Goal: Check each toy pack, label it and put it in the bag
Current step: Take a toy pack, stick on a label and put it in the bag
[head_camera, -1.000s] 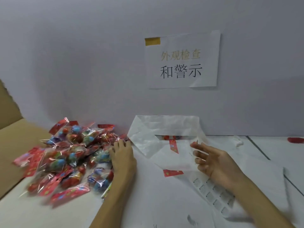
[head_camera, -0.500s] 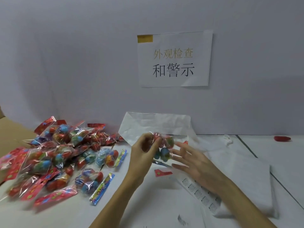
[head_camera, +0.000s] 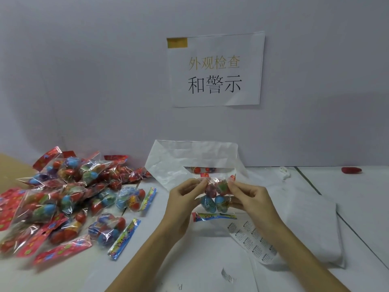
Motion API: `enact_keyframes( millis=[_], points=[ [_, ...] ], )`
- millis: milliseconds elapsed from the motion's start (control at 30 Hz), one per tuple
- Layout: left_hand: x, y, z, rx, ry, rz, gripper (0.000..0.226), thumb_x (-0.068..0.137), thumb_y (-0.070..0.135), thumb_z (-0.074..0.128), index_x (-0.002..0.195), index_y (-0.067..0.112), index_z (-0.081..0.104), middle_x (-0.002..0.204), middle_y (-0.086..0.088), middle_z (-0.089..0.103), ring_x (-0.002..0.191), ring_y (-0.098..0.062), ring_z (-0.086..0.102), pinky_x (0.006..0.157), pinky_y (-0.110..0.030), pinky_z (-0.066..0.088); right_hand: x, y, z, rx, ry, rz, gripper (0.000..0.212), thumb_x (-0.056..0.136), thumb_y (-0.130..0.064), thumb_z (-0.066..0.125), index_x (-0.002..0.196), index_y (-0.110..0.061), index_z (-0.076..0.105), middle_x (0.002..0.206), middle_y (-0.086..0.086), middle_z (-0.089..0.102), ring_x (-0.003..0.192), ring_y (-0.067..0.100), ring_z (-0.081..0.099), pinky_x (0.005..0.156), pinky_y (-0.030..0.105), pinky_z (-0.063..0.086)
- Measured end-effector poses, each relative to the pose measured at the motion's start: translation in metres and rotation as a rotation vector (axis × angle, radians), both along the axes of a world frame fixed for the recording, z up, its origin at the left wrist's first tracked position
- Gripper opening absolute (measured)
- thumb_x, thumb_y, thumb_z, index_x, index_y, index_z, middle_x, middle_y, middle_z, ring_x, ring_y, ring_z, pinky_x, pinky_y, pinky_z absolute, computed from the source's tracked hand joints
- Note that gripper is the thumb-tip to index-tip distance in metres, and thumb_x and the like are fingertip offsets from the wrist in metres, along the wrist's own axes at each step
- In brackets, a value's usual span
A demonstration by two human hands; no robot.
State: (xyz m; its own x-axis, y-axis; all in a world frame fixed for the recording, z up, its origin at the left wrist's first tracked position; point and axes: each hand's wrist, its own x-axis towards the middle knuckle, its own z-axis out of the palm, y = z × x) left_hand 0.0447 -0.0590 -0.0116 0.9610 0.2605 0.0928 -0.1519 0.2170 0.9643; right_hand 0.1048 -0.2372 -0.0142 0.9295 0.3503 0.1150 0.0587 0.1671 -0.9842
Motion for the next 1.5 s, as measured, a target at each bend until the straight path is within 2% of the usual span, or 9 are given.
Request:
enact_keyframes(
  millis=[133, 267, 400, 567, 733, 933, 1067, 1400, 1500],
  points=[
    [0.001, -0.003, 0.0, -0.143, 0.036, -0.015, 0.025, 0.092, 0.031, 0.075, 0.104, 0.01, 0.08, 0.11, -0.015, 0.077, 0.101, -0.024, 0.075, 0.085, -0.036, 0.061, -0.003, 0.003, 0.003, 0.13, 0.173, 0.087, 0.027, 0.1, -0.027, 0.064, 0.112, -0.009, 0.08, 0.114, 0.013, 0.078, 0.106, 0.026, 0.074, 0.094, 0.039, 0.06],
    [0.0, -0.004, -0.001, -0.103, 0.028, 0.023, 0.027, 0.088, 0.034, 0.076, 0.099, 0.01, 0.081, 0.107, -0.017, 0.077, 0.102, -0.027, 0.075, 0.082, -0.036, 0.062, -0.007, 0.003, 0.006, 0.099, 0.131, 0.058, 0.027, 0.099, -0.029, 0.066, 0.121, -0.017, 0.075, 0.112, 0.007, 0.079, 0.105, 0.022, 0.076, 0.082, 0.031, 0.06],
    [0.001, -0.002, 0.0, -0.08, 0.019, -0.062, 0.025, 0.093, 0.027, 0.073, 0.104, 0.005, 0.078, 0.113, -0.02, 0.075, 0.109, -0.031, 0.073, 0.094, -0.042, 0.06, -0.005, 0.001, 0.006, 0.072, 0.095, 0.001, 0.027, 0.092, -0.031, 0.071, 0.11, -0.01, 0.078, 0.104, 0.008, 0.08, 0.1, 0.022, 0.076, 0.077, 0.025, 0.059],
    [0.002, -0.002, -0.001, 0.015, 0.044, -0.046, 0.02, 0.1, 0.025, 0.066, 0.104, 0.01, 0.079, 0.111, -0.015, 0.076, 0.109, -0.029, 0.072, 0.093, -0.036, 0.059, -0.004, -0.001, 0.006, 0.097, 0.144, 0.074, 0.03, 0.098, -0.033, 0.066, 0.12, -0.015, 0.074, 0.112, 0.01, 0.078, 0.108, 0.027, 0.074, 0.09, 0.036, 0.058],
    [0.003, 0.007, -0.001, -0.196, 0.027, 0.034, 0.019, 0.098, 0.019, 0.068, 0.105, 0.006, 0.08, 0.113, -0.018, 0.076, 0.104, -0.024, 0.074, 0.081, -0.026, 0.059, -0.006, -0.001, 0.007, -0.022, 0.114, 0.239, 0.038, 0.093, -0.03, 0.075, 0.129, -0.02, 0.064, 0.113, 0.01, 0.078, 0.106, 0.026, 0.076, 0.084, 0.028, 0.061],
    [0.004, 0.007, -0.001, -0.103, 0.109, -0.034, 0.028, 0.102, 0.028, 0.061, 0.118, 0.012, 0.077, 0.118, -0.014, 0.075, 0.107, -0.027, 0.073, 0.09, -0.038, 0.06, -0.006, 0.0, 0.007, -0.101, 0.005, 0.082, 0.024, 0.095, -0.035, 0.071, 0.11, -0.018, 0.078, 0.105, 0.005, 0.08, 0.1, 0.021, 0.076, 0.088, 0.036, 0.06],
    [0.001, 0.003, -0.001, -0.007, 0.148, -0.027, 0.034, 0.093, 0.047, 0.069, 0.105, 0.017, 0.081, 0.105, -0.012, 0.078, 0.09, -0.022, 0.075, 0.072, -0.028, 0.058, -0.008, -0.002, 0.006, -0.192, -0.038, 0.107, 0.031, 0.092, -0.049, 0.067, 0.105, -0.024, 0.08, 0.102, -0.001, 0.08, 0.098, 0.013, 0.076, 0.077, 0.02, 0.057],
    [0.002, 0.007, -0.001, -0.071, 0.101, 0.081, 0.021, 0.088, 0.037, 0.075, 0.094, 0.017, 0.081, 0.097, -0.009, 0.079, 0.078, -0.018, 0.076, 0.061, -0.025, 0.058, -0.003, -0.001, 0.004, -0.29, -0.01, 0.073, 0.053, 0.103, -0.056, 0.045, 0.101, -0.015, 0.079, 0.094, 0.005, 0.081, 0.089, 0.018, 0.078, 0.083, 0.031, 0.06],
    [0.002, 0.007, 0.001, -0.026, 0.085, 0.168, 0.026, 0.081, 0.045, 0.077, 0.096, 0.025, 0.083, 0.097, -0.001, 0.079, 0.084, -0.015, 0.075, 0.064, -0.025, 0.057, -0.004, 0.0, 0.003, -0.453, -0.189, -0.054, 0.056, 0.097, -0.062, 0.044, 0.067, -0.023, 0.071, 0.064, -0.004, 0.073, 0.059, 0.006, 0.069, 0.057, 0.019, 0.051]
  ],
)
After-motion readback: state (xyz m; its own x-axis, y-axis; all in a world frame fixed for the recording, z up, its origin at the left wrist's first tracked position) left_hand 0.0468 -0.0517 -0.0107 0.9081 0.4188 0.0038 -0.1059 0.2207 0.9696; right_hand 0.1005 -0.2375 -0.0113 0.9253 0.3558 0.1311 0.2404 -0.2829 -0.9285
